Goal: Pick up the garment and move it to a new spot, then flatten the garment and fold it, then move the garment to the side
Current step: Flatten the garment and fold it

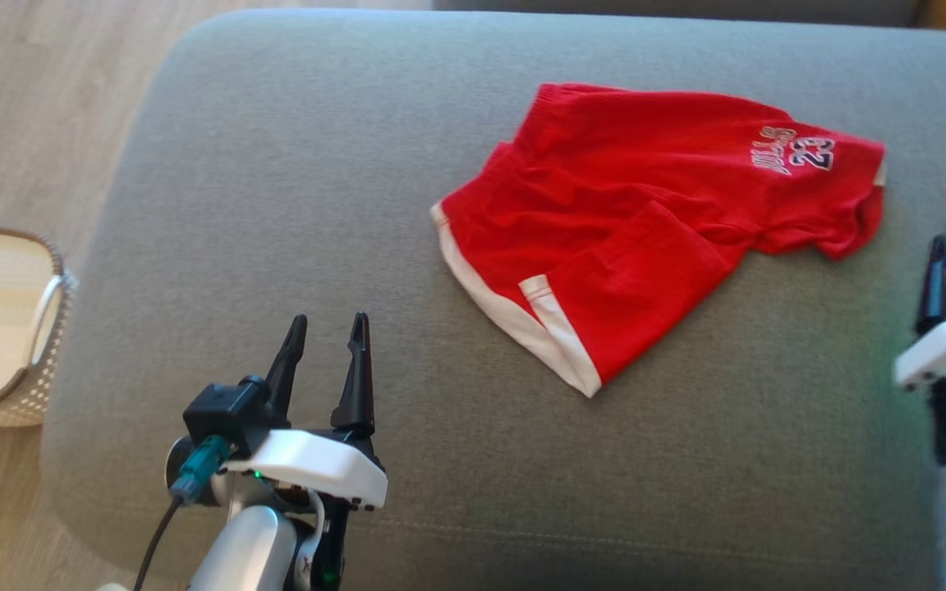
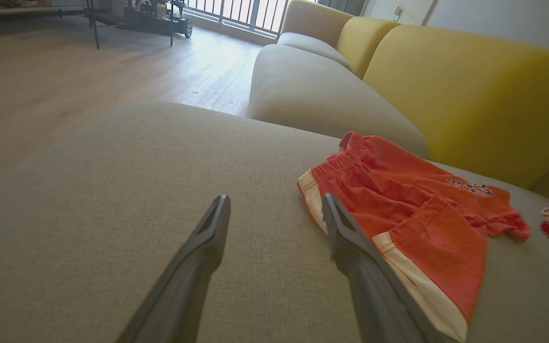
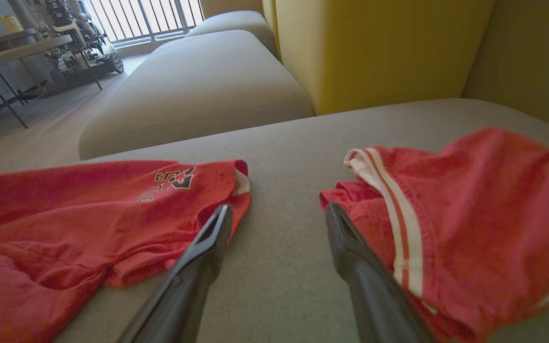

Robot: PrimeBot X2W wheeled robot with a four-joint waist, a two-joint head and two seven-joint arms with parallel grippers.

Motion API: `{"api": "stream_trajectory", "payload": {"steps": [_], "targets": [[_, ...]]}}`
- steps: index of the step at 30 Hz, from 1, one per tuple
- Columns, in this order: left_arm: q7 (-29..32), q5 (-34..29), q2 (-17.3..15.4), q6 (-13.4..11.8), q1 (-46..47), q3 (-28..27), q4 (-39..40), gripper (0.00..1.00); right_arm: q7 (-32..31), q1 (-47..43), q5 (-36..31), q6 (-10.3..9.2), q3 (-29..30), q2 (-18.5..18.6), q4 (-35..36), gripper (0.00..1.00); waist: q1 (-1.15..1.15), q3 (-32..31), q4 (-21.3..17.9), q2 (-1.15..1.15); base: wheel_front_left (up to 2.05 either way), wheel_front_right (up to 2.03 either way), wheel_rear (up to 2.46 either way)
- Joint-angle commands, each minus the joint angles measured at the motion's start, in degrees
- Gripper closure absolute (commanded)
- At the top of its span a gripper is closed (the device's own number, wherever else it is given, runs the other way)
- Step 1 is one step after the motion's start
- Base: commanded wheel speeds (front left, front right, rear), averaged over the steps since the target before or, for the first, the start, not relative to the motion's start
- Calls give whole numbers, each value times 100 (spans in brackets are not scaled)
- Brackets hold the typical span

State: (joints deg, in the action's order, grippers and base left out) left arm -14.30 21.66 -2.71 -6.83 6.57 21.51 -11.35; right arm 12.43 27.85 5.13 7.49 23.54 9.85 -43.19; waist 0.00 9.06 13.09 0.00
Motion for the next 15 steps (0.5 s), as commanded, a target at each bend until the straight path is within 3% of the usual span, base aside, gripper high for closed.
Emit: {"api": "stream_trajectory", "payload": {"steps": [1,6,10,15], "targets": [[-70,-76,-17,8,177,-200,152,0,99,231,-107,0,-155,-166,241,0,0,57,-109,0,0,0,0],[-70,-176,-17,52,259,-334,124,0,216,89,-339,0,-578,-516,823,0,0,51,-411,0,0,0,0],[-70,-239,-17,16,281,-593,278,0,247,-142,-289,0,-1426,-640,1705,0,0,-62,-677,0,0,0,0],[-70,-236,-17,44,340,-618,412,0,254,-902,-410,0,-2059,-680,2888,0,0,-178,-786,0,0,0,0]]}}
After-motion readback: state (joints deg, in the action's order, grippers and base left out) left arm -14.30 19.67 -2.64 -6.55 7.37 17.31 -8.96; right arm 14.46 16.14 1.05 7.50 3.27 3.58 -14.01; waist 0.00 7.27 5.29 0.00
